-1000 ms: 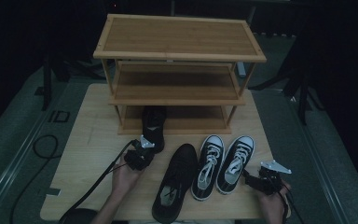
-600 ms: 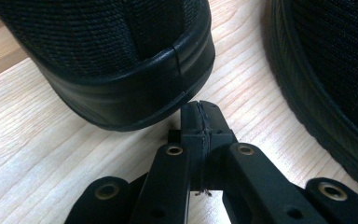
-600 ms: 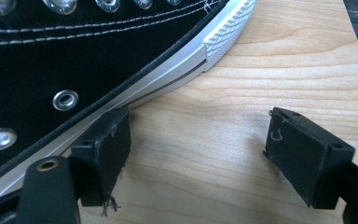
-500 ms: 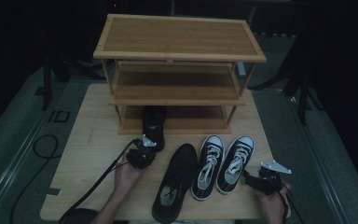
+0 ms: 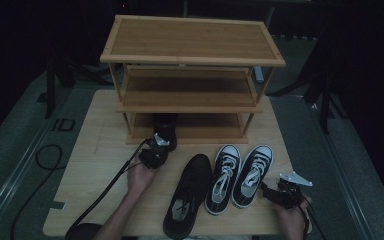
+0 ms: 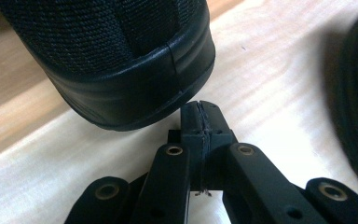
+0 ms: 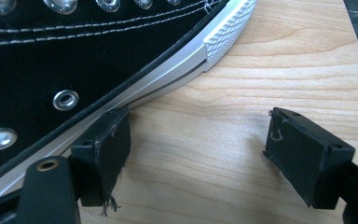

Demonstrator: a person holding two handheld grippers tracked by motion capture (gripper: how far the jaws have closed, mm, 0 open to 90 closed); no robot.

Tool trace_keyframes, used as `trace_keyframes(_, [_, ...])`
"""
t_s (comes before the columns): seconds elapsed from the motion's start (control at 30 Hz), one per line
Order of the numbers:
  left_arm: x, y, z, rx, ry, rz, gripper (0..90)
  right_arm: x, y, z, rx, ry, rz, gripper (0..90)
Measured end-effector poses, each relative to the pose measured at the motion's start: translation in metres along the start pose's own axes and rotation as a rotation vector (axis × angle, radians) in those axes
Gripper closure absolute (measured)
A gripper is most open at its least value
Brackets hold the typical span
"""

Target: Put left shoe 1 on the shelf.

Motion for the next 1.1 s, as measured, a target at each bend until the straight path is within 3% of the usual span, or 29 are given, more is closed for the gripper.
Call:
trace_keyframes(0.3, [-0.004,0.005,0.011,0.032,0.020,-0.003,89.7,0.000,0.000,0.000,0.001,0.001,0.000,21.9])
trace_keyframes(0.6, [0.005,0.000,-0.004,-0.016,-0.018,-0.012,73.3,0.000,0.000,0.000,0.002,0.002,0.000,21.9])
trace_keyframes(0.77, [0.016,-0.001,-0.014,-0.034,-0.065,-0.045,68.0,0.000,0.000,0.000,0.002,0.002,0.000,21.9])
trace_keyframes(1.1, [0.034,-0.006,-0.017,-0.035,-0.068,-0.078,61.1,0.000,0.000,0.000,0.009,0.009,-0.001,21.7])
Point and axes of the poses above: each handheld gripper's, and its own axes: x roughly backward along the jaws, y roughly out of its top, z roughly to its left, the point moved 10 cm from there along -x, roughly forward along the jaws, and after that the axes turned 8 degrees about -y, right-handed, at the moved point
